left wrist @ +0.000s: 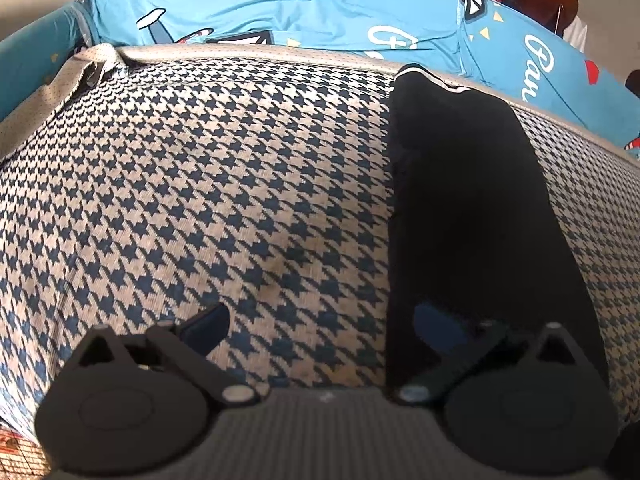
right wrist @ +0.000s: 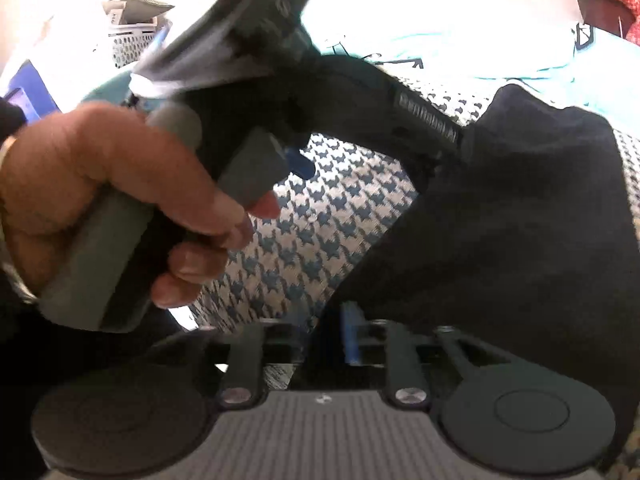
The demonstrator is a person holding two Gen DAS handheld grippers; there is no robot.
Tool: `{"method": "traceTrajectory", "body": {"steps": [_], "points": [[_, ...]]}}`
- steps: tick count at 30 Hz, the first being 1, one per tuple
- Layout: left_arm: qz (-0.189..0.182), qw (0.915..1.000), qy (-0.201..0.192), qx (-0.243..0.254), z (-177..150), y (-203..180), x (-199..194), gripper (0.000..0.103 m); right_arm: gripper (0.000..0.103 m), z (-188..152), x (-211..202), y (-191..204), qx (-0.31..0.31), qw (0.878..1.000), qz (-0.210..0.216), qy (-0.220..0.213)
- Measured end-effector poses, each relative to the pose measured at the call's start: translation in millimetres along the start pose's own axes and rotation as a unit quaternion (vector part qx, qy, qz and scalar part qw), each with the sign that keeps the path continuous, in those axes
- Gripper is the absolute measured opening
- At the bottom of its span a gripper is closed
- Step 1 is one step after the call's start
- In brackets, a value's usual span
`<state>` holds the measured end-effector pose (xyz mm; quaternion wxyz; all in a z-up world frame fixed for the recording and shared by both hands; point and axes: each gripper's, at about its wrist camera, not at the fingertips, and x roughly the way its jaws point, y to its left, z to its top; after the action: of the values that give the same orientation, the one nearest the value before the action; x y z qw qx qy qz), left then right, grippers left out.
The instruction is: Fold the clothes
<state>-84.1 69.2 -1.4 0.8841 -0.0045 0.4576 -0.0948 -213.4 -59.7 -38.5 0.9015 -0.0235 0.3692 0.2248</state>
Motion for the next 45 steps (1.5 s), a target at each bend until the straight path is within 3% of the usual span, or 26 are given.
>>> {"method": "traceTrajectory", "body": {"steps": [12,17,30,45], "points": [[0.004,0.9998,-0.017,0.006,13.7,-11.2,2.6,0.103,0.035,32.9,-32.8,-68.5,0.040,0.999,-0.009,-0.012],[0.002,0.9996,-0.019,0.022,22.8,-23.2,7.1,0.103,0.035,54.6,-38.4,-106.0,0.049,0.998,-0.039,-0.024],[0.006,0.9984,-0.020,0.052,52.5,-53.9,35.0,0.103,0.041,103.6,-16.3,-217.4,0.151,0.984,-0.079,-0.051],[0.036,0.9980,0.050,0.014,57.7,-46.0,69.7,0.103,0.050,132.4,31.1,-315.8,0.242,0.963,-0.091,-0.073]]}}
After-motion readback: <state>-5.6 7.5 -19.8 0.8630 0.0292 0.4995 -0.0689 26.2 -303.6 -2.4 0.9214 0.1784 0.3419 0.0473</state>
